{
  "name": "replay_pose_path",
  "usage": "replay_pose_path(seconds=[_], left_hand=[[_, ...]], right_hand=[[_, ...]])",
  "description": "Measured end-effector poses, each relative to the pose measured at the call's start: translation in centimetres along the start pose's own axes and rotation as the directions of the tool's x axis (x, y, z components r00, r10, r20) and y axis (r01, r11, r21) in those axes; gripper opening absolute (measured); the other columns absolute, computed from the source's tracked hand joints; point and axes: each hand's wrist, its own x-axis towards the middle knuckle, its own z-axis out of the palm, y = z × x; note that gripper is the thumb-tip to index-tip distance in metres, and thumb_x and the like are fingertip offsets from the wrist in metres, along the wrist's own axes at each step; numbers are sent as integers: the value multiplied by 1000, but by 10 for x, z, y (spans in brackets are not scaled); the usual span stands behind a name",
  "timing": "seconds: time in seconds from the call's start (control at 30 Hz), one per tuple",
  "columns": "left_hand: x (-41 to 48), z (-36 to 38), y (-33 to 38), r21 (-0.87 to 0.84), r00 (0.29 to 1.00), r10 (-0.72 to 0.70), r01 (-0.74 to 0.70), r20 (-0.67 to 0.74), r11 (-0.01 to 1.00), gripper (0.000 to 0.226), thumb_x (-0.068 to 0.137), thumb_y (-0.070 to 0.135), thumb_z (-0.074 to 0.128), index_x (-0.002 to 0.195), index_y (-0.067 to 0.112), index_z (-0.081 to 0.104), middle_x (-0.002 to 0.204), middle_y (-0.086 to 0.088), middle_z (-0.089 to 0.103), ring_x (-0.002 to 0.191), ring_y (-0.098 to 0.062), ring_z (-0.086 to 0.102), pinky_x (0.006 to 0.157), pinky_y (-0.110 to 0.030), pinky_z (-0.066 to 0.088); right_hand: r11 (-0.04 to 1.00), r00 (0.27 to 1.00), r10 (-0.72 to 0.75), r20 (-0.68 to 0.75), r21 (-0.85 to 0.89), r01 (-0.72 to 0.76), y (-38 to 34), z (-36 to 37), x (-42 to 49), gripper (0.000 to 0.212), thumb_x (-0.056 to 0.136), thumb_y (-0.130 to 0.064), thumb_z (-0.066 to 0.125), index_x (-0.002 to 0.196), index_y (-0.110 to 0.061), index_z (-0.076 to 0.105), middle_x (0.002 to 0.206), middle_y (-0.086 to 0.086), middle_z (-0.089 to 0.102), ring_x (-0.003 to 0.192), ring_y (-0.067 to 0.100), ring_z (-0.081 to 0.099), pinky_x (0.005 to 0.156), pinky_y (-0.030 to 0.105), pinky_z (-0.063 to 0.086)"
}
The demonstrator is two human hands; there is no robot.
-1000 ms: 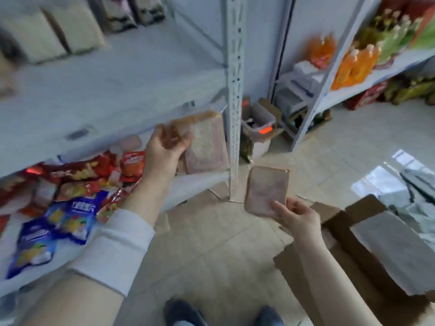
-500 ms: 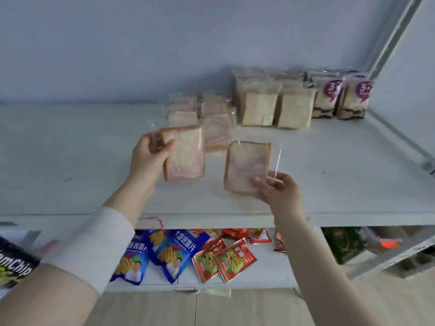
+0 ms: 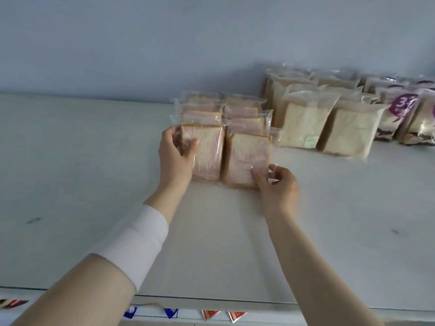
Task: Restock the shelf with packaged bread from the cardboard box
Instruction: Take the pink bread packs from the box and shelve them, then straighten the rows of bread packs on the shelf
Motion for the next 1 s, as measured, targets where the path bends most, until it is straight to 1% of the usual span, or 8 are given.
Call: replay_pose_path(seconds=[0.1,0.33,0.43,0.53,0.63,0.83,0.93,1.0], left_hand=[[2,-1,5,144,1000,10,-9,-5,990,50,83,20,65,127,5,46,109,-9,55,109,-30,53,99,-44,41],[-20,-26,27,385,988,-68,9,140,923,73,89,33,57,144,2,19,143,-21,34,134,-34,28,107,-39,23],[-56,-38,43,485,965,149,-239,217,841,64,87,25,60,139,4,31,144,-19,34,134,-35,28,105,-40,23],[-106,-26,69,432,758,440,-642,482,633,49,83,18,60,127,3,46,134,-19,45,125,-36,37,98,-44,29],[-174,17,102,288,483,482,-859,731,424,44,83,16,54,125,5,47,129,-17,48,123,-34,38,97,-44,29],[-377,129,160,32,106,421,-983,901,178,33,92,17,38,125,11,41,126,-14,45,114,-32,40,90,-41,34],[-502,174,176,-109,-32,386,-978,922,179,39,90,21,26,123,10,43,123,-16,47,114,-35,43,87,-44,36],[-585,192,179,-176,-109,347,-970,932,168,31,91,16,34,122,12,42,123,-14,47,114,-33,43,91,-43,36]], right_hand=[[1000,999,-18,-33,23,19,-6,-1,-5,45,77,-31,72,114,-16,52,93,-1,60,97,22,57,71,23,37],[983,998,-51,-25,-176,46,-12,-34,-47,63,85,-33,63,136,-9,36,134,9,48,126,27,38,101,32,29],[953,997,-72,-41,-296,57,-4,-70,-78,59,86,-31,61,136,-11,35,137,9,42,127,26,32,105,35,28],[884,993,-94,-68,-464,52,9,-125,-108,56,87,-29,59,135,-15,35,137,8,38,127,26,31,104,36,29],[765,989,-75,-130,-643,-26,33,-202,-135,50,86,-27,60,131,-17,41,135,8,40,126,28,32,99,40,34],[560,954,5,-300,-789,-251,123,-398,-205,44,86,-18,55,128,-12,42,130,12,40,121,31,34,95,43,39],[472,911,85,-402,-789,-393,188,-495,-259,45,87,-16,57,130,-14,42,133,10,40,122,30,35,96,43,38],[397,862,194,-467,-766,-505,229,-550,-303,46,86,-18,59,129,-15,43,132,10,40,122,30,35,96,44,38]])
